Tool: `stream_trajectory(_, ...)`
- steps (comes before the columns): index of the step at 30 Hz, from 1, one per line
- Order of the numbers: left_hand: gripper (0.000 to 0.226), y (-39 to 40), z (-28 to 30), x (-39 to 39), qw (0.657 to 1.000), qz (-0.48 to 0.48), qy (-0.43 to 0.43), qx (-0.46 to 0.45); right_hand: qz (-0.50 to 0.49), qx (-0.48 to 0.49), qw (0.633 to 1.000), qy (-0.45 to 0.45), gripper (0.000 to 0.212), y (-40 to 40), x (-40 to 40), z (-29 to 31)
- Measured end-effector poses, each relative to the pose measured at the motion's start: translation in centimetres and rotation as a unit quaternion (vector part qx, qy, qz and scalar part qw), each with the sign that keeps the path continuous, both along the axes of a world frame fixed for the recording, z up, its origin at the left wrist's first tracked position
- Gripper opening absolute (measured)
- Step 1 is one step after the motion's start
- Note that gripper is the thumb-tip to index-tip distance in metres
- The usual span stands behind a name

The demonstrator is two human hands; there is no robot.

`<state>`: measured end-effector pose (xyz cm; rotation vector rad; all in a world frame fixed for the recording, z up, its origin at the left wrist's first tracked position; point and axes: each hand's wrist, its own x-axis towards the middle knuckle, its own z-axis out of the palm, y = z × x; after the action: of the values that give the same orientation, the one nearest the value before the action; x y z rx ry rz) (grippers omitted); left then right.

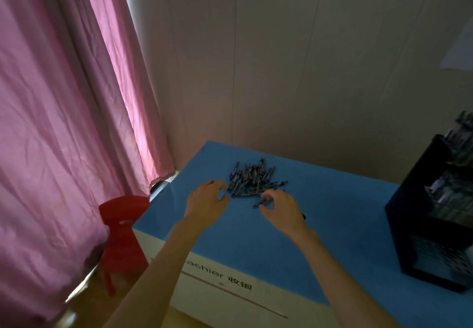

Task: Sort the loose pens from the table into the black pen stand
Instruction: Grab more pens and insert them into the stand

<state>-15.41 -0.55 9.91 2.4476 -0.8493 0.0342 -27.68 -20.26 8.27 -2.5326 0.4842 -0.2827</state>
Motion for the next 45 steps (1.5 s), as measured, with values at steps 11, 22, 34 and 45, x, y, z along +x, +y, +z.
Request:
stream_trajectory(11, 0.023, -1.4, -3.7, 9.5, 0.997, -0.013, 0.058, 0.043, -0.048, 0.04, 0.998, -0.001, 0.032, -2.9, 8.7, -3.5)
stream_trajectory(22, 0.012, -5.6, -8.7, 17.8, 0.985, 0.009, 0.157, 0.068, -0.072, 0.049, 0.996, 0.032, 0.026, -6.3, 16.2, -6.1)
stream_trajectory(34, 0.022, -12.9, -15.5, 24.8, 0.971, 0.084, 0.222, 0.002, -0.116, 0.051, 0.991, 0.049, 0.022, -8.5, 18.3, -10.1)
stream_trajectory(45, 0.026, -16.3, -19.6, 26.2, 0.986, 0.084, 0.146, 0.011, -0.149, 0.061, 0.986, 0.04, 0.021, -10.3, 18.6, -11.8)
